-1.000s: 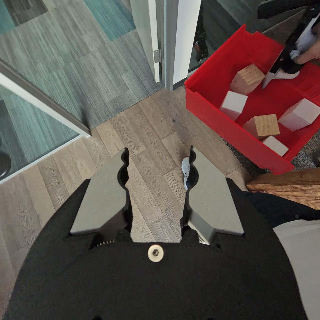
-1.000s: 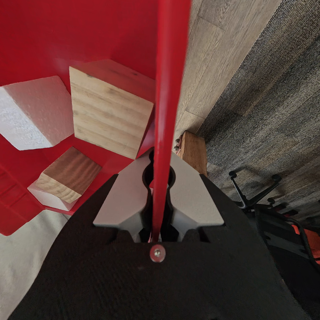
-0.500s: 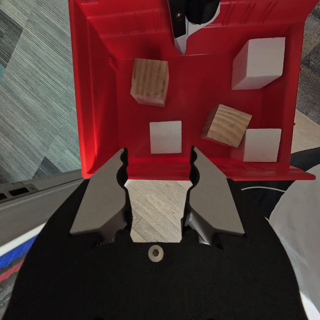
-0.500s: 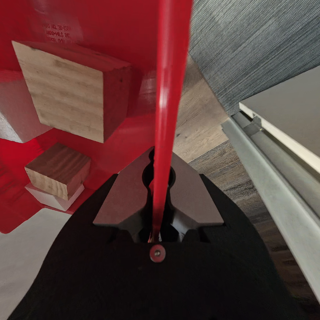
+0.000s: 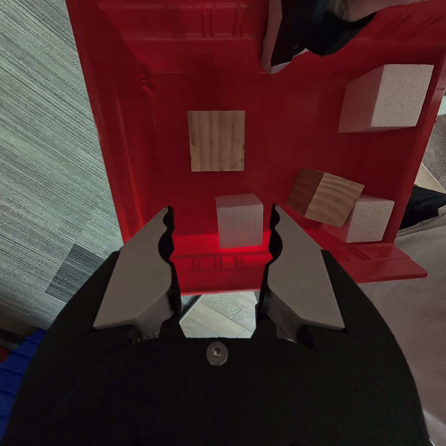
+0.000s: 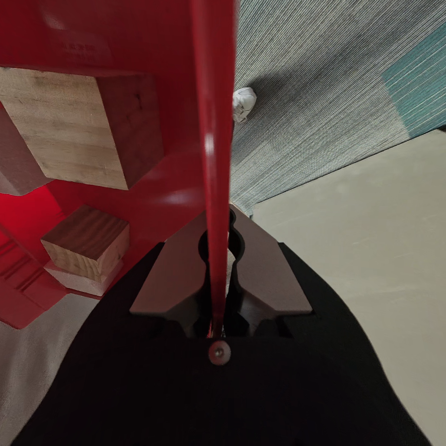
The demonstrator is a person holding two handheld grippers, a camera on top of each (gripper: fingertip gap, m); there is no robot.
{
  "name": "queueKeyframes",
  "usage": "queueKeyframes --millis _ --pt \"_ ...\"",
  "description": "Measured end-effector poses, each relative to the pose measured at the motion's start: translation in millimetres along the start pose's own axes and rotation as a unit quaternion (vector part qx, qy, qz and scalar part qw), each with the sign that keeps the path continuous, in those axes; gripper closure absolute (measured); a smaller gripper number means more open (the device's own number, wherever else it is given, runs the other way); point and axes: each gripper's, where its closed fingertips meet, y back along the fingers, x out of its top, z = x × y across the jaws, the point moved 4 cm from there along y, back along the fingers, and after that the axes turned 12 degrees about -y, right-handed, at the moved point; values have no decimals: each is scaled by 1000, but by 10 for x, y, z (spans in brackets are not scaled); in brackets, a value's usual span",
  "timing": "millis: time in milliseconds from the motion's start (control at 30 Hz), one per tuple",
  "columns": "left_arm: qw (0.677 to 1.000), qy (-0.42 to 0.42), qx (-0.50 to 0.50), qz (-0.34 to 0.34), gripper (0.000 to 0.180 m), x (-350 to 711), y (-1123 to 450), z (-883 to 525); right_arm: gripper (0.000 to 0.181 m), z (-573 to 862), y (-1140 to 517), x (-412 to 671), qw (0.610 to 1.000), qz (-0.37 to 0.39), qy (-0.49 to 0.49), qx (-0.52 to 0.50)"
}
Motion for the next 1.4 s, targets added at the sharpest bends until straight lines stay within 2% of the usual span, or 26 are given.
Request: queueKeyframes --millis 133,200,267,333,467,600,633,667,733,833,900,967,1067,1233,1300,1400 --pt "998 53 44 -3 107 -71 -30 -1702 178 288 208 1889 998 3 59 -32" --pt "995 87 30 45 108 -119 115 -2337 178 322 300 2729 997 -18 69 -9" --pt "983 125 50 123 102 -287 355 -2997 178 349 401 3601 996 -44 76 18" --pt "960 176 87 201 96 -659 597 -3716 178 409 503 4577 995 -47 86 37" --pt "900 269 191 286 94 -1670 1027 -5240 178 532 769 6695 995 -4 100 26" --pt "856 238 256 380 106 -1806 1596 -7145 176 585 1148 8564 995 12 104 1" --pt "854 231 249 393 108 -1682 1685 -7702 177 580 1240 8986 994 3 106 4" --pt "864 229 219 390 108 -1520 1705 -8251 178 570 1332 9411 996 -9 93 11" --pt "903 215 151 340 113 -1195 1594 -9327 178 493 1525 10266 996 -17 86 34" --pt "958 173 125 191 108 -984 1119 -10969 178 365 1793 11661 994 -10 101 46" --pt "977 161 95 104 106 -955 739 -11981 178 277 1937 12645 992 -9 123 35" --pt "983 165 69 50 111 -961 467 -12903 179 165 2106 13619 988 -5 156 12" --pt "981 141 132 -13 112 -1134 370 -14359 178 -38 2441 14986 978 -1 208 -6" --pt "978 185 86 -38 105 -1527 443 -16435 178 -296 3014 17075 971 -32 236 0" --pt "974 214 71 -12 107 -1614 490 -17243 178 -374 3185 17965 969 -27 245 5" --pt "970 219 91 -60 107 -1918 430 -18599 178 -489 3387 19377 964 0 266 0"
